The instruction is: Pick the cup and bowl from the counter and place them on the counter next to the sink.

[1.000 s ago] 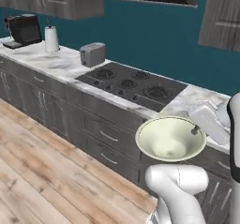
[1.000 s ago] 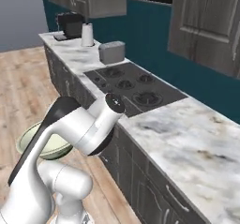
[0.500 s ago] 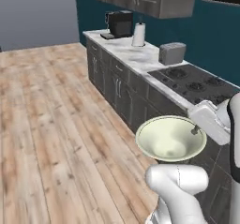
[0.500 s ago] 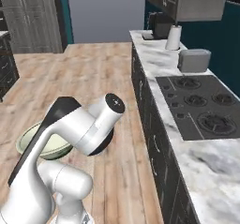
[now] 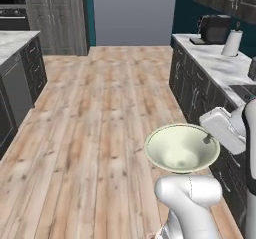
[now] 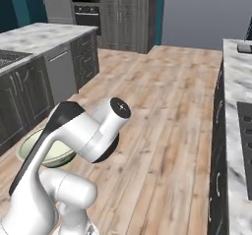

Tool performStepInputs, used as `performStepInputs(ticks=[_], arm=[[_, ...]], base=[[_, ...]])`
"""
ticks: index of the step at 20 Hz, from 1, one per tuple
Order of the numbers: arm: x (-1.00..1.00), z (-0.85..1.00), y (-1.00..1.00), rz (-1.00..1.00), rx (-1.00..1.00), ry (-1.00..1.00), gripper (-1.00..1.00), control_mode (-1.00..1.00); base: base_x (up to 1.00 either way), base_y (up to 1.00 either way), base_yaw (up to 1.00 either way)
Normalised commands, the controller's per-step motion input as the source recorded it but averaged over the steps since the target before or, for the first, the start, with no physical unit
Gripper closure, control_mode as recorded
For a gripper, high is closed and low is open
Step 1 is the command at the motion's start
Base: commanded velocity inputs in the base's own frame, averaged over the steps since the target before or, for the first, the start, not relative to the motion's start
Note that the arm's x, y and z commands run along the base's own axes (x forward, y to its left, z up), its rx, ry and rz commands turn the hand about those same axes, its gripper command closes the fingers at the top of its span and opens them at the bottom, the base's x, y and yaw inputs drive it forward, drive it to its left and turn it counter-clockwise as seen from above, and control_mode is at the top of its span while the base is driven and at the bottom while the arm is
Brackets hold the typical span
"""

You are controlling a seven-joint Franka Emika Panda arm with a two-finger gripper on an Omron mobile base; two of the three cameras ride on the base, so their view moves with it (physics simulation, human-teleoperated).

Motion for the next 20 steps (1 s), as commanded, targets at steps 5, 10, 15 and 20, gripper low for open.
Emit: performStepInputs(ticks=[5,10,15,20], arm=[[0.00,0.00,0.00,0.00,0.00,0.00,1.00,1.00],[0.00,0.00,0.00,0.00,0.00,0.00,1.00,1.00],[0.00,0.00,0.00,0.00,0.00,0.00,1.00,1.00],[0.00,0.00,0.00,0.00,0.00,0.00,1.00,1.00]], base=[[1.00,0.00,0.10],[1.00,0.00,0.07],[1.00,0.00,0.07],[1.00,0.00,0.07]])
